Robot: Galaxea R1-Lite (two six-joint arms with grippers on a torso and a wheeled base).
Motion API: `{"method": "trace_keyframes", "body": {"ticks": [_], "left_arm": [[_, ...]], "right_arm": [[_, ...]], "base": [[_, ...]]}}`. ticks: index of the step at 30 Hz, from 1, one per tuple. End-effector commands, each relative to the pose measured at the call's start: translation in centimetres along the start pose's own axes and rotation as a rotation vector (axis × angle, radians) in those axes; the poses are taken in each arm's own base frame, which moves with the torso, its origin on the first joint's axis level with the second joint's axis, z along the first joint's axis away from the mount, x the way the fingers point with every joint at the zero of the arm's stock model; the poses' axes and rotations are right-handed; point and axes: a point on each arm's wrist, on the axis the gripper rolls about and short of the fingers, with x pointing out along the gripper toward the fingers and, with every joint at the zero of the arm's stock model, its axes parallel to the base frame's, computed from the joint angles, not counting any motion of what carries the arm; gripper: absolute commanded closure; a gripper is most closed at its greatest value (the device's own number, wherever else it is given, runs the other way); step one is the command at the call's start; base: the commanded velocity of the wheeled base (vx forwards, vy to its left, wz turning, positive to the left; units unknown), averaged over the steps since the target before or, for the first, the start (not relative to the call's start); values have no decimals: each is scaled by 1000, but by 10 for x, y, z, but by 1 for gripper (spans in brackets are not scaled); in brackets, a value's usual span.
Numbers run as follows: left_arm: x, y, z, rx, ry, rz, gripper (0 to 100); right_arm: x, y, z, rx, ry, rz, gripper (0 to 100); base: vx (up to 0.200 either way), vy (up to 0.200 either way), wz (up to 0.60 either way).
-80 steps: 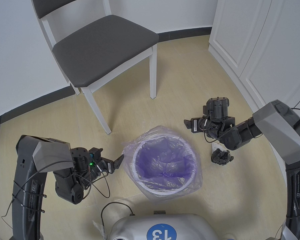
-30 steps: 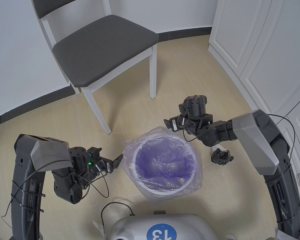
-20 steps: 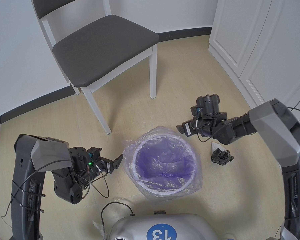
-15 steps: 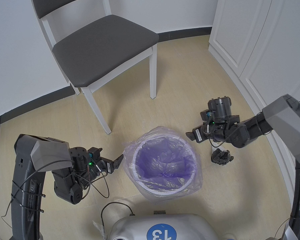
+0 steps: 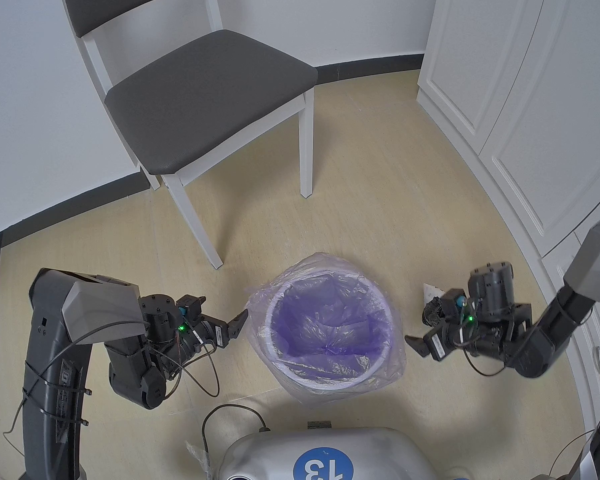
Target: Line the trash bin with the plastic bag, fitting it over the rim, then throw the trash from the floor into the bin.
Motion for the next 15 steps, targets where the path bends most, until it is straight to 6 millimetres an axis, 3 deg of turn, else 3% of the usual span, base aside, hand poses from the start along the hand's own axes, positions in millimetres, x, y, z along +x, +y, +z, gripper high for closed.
{"method": "trace_keyframes", "body": {"ticks": [1,5,7,12,15], "left_arm": [[-1,-2,3,2,-17,-3,0],[-1,-2,3,1,-17,-4,0],[-1,-2,3,1,-19,-4,0],[-1,-2,7,1,-28,-4,0],[-2,-2,7,1,-28,-5,0]], "right_arm": [[-31,37,-88,-90,124,110,0],[-2,52,-107,-115,121,120,0],[11,54,-102,-113,88,113,0],[20,53,-97,-116,86,115,0],[34,45,-85,-93,39,77,0]], "base": [[0,0,0],[0,0,0],[0,0,0],[0,0,0],[0,0,0]]}}
